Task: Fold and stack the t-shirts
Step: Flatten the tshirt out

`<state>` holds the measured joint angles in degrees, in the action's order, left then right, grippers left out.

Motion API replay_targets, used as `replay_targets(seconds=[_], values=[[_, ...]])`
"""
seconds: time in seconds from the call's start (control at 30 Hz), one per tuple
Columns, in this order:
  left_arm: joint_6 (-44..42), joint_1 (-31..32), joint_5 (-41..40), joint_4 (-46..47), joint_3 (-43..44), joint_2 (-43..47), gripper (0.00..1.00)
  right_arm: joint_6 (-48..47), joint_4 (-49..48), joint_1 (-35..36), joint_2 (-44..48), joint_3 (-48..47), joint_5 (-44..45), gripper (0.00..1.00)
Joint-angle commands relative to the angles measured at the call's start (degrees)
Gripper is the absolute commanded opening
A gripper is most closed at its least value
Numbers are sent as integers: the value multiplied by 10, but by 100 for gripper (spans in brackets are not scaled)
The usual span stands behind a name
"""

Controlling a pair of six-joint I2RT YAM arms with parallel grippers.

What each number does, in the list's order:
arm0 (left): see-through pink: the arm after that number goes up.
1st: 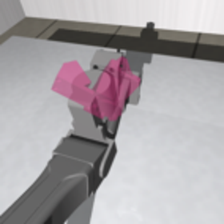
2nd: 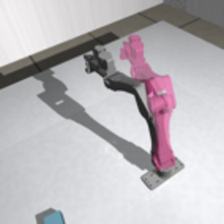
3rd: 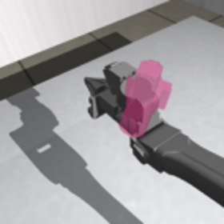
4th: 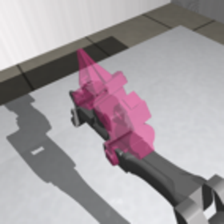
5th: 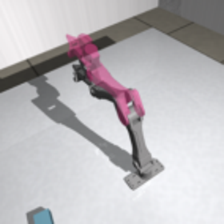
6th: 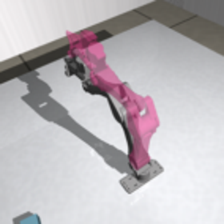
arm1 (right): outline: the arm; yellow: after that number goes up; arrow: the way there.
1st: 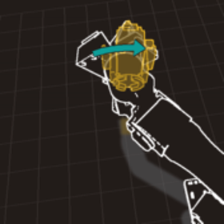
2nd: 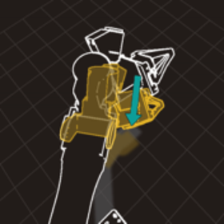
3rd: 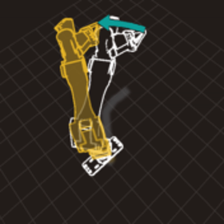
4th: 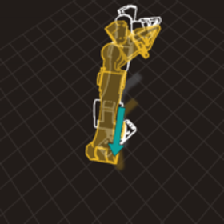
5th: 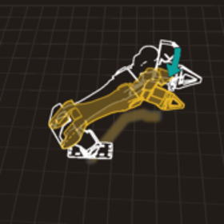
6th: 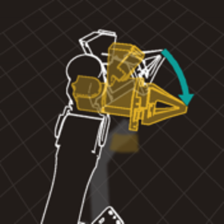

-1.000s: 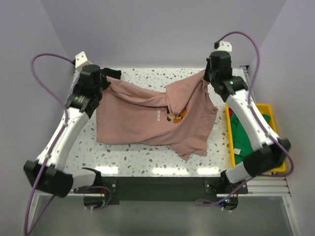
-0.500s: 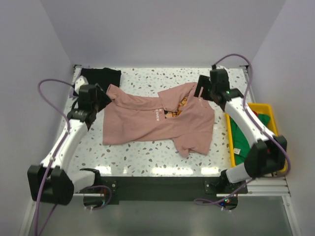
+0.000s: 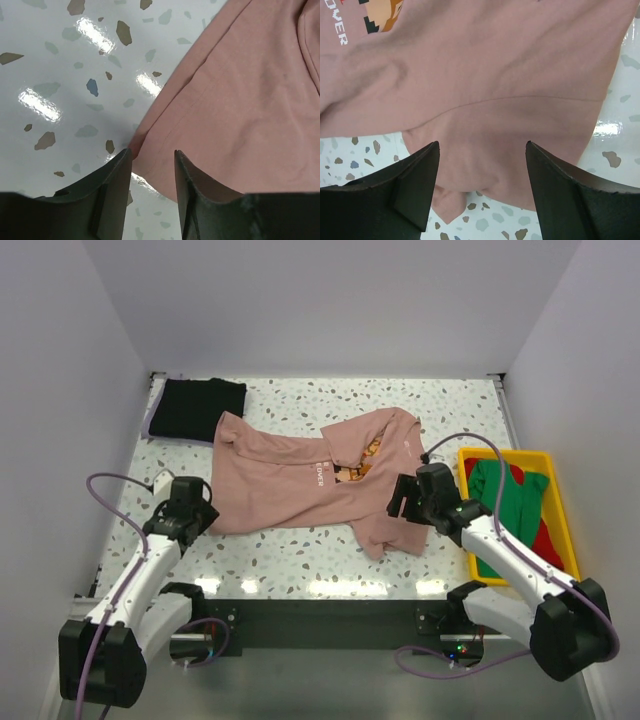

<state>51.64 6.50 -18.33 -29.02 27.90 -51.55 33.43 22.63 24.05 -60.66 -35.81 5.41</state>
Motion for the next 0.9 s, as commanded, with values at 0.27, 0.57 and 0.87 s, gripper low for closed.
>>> replay_targets(seconds=[0.27,0.57,0.87], values=[[63,6,6,34,-44,-3,39,6,-25,-1,22,2,15,73],[78,7,8,28,-53,-6,37,4,-21,0,24,9,23,73],[92,8,7,16,-62,15,43,-2,-14,0,20,3,28,73]])
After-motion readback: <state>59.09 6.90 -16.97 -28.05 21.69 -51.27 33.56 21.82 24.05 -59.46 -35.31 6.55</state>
